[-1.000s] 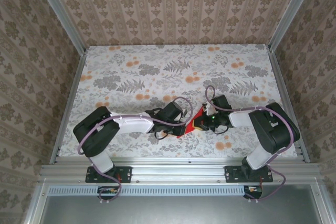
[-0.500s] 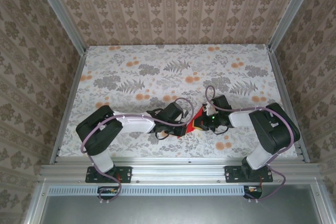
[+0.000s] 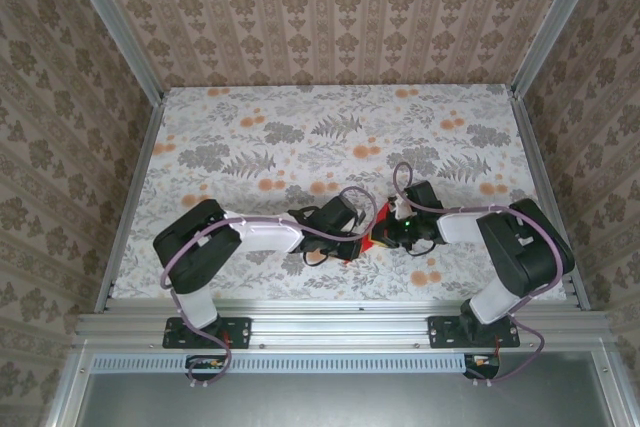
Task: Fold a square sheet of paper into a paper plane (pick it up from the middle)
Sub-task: Fold the wing for the fifth time at the center of the table.
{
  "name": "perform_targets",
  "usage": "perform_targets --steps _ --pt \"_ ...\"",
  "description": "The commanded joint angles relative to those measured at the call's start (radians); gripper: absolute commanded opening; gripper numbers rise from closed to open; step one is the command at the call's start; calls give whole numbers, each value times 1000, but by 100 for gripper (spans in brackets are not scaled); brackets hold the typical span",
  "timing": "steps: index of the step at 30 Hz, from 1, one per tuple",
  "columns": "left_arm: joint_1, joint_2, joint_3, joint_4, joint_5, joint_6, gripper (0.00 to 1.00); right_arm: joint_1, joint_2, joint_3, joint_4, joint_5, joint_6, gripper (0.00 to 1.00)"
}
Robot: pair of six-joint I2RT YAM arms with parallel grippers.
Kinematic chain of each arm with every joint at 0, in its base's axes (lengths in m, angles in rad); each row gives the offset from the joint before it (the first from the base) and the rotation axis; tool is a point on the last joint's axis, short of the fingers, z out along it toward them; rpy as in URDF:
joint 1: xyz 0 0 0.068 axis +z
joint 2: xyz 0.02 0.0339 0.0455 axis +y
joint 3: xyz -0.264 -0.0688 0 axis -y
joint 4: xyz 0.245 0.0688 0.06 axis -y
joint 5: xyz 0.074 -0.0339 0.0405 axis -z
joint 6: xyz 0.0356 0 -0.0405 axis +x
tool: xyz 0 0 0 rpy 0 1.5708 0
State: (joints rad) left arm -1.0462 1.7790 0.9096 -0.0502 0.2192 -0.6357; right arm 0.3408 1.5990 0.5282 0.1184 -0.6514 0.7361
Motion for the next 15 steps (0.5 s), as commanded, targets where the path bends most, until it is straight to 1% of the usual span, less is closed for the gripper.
perform_targets --steps 1,4,6,10,12,15 --pt "-30 87 -5 -113 -64 38 0 -2 5 -33 -174 160 19 8" --pt "-29 98 -21 -115 -85 36 0 -3 -36 -21 -217 163 11 15" --pt "-28 101 -28 -115 -89 34 0 -3 -68 -11 -250 168 3 18" --pt "-26 106 -31 -122 -105 33 0 -8 -136 3 -332 189 -22 31" --pt "-27 116 -32 -125 -108 33 0 -13 -170 3 -366 193 -30 34" --pt "-27 122 -35 -122 -111 31 0 -20 -237 -9 -414 196 -37 35"
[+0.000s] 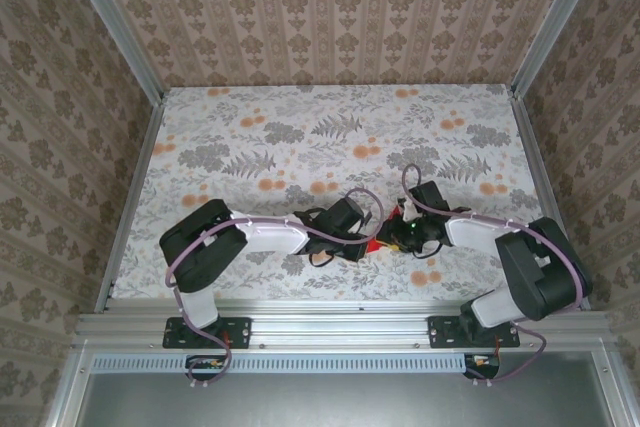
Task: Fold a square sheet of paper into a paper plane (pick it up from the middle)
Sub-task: Fold the wing for the fifth time at the center of the table.
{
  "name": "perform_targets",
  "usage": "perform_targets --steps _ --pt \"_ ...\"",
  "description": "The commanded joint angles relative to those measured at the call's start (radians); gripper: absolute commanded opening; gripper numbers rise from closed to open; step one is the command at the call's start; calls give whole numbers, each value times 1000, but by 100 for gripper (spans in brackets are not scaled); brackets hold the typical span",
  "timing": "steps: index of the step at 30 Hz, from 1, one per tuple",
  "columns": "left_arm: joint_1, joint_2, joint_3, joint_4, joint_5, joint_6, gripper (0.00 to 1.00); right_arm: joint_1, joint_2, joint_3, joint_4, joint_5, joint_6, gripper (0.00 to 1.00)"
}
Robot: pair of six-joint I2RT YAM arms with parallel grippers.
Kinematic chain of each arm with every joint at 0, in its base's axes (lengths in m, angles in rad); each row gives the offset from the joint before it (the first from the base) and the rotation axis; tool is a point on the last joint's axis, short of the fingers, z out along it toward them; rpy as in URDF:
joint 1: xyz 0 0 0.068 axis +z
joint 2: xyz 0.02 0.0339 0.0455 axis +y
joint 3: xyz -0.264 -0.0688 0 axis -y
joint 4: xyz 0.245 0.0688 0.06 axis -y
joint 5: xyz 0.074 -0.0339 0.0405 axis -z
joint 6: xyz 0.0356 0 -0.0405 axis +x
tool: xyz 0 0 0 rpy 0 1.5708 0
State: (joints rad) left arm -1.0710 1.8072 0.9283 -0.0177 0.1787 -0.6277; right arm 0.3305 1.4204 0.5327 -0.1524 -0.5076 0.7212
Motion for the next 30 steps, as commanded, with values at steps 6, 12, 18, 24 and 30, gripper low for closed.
perform_targets --steps 6,12,18,24,30 --pt "-5 101 -51 -158 -76 29 0 -46 -226 -49 -232 0 -20 34" --pt "-12 118 -39 -159 -74 36 0 -47 -297 -100 37 -161 209 14" --pt "-19 118 -37 -162 -78 42 0 15 -161 -115 327 -166 364 4" --pt "-20 116 -38 -159 -78 41 0 29 -37 -88 401 -97 353 0" --pt "-20 100 -42 -147 -75 46 0 13 103 -93 412 -52 277 0"
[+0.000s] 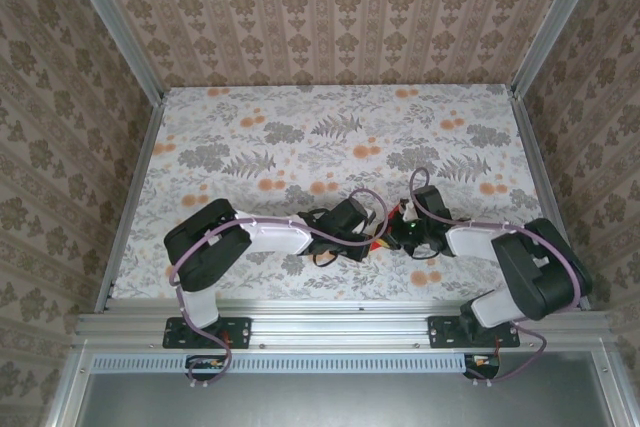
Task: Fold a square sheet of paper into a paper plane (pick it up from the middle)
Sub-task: Fold the wing for the fifth time at the center of the table.
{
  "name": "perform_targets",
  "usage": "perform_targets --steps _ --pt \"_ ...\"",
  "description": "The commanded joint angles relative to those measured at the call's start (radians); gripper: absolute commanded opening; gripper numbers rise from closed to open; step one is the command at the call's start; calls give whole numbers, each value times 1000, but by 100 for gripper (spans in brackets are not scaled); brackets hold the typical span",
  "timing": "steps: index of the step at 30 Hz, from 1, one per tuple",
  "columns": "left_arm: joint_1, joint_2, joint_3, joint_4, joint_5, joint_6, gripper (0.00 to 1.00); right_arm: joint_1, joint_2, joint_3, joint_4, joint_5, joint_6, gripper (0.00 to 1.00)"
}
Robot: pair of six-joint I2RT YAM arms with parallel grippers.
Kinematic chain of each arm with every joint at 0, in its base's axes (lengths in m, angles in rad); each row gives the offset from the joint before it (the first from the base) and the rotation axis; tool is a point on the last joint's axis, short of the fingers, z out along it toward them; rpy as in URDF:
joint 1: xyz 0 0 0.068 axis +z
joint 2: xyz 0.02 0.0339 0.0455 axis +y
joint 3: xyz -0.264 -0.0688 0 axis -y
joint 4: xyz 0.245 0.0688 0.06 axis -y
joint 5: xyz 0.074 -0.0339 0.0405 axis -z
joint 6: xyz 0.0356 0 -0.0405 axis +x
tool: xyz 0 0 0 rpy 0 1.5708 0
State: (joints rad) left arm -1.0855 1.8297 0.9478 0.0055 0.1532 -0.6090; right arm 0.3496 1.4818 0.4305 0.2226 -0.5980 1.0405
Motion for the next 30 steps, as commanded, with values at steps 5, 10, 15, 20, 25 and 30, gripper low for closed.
perform_targets --steps 5,10,15,20,25,30 --pt "-9 52 -70 -154 -42 32 0 -27 101 9 22 67 -89 0" --pt "-8 31 -59 -166 -42 38 0 -36 87 31 -108 119 -160 0" --pt "-9 -29 -38 -164 -35 31 0 -38 82 37 -189 156 -211 0" --pt "-6 -102 2 -163 -13 26 0 -37 114 24 -180 149 -225 0" --pt "28 -145 -8 -120 14 -6 0 -37 123 21 -180 144 -236 0" --pt "56 -105 -38 -23 61 -42 0 -37 127 16 -171 135 -238 0"
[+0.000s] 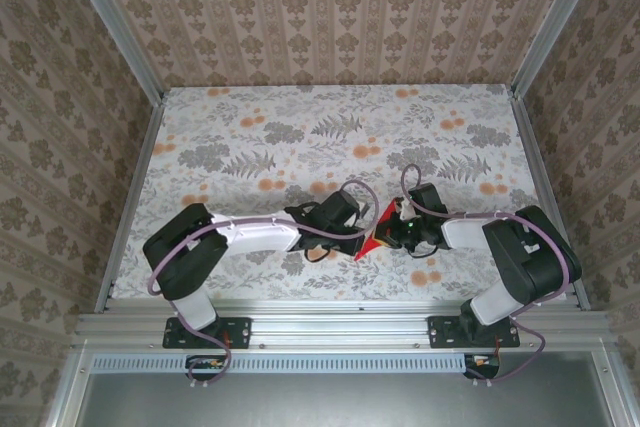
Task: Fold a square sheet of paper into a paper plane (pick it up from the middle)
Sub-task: Fold the wing for the fifth time at the center of the table.
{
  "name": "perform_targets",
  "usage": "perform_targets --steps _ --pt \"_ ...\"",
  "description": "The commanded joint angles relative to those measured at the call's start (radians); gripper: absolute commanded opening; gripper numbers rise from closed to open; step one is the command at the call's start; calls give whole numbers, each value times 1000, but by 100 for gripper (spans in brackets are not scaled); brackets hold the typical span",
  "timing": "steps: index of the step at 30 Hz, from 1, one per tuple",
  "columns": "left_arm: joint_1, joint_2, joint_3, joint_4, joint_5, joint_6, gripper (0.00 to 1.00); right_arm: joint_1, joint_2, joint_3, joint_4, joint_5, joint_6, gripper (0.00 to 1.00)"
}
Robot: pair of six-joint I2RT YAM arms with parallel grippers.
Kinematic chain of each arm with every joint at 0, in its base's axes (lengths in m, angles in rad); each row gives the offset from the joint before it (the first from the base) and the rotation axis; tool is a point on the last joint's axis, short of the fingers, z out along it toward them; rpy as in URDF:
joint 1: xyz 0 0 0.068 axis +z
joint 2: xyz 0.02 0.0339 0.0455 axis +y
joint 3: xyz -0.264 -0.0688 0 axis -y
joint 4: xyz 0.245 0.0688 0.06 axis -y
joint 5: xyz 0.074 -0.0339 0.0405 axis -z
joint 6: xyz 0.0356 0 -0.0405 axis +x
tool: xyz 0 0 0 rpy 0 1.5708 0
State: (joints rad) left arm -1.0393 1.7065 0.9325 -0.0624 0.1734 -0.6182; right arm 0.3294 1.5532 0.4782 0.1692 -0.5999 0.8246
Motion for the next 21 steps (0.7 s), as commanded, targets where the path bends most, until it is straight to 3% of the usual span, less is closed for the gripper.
perform_targets --steps 1,8,21 --pt "9 31 -17 50 47 -33 0 -17 56 -33 -117 136 -23 0" --pt "-6 81 2 17 40 -20 0 -18 56 -38 -115 140 -22 0" --pt "-41 26 -44 20 8 -31 0 -17 81 -33 -108 141 -25 0"
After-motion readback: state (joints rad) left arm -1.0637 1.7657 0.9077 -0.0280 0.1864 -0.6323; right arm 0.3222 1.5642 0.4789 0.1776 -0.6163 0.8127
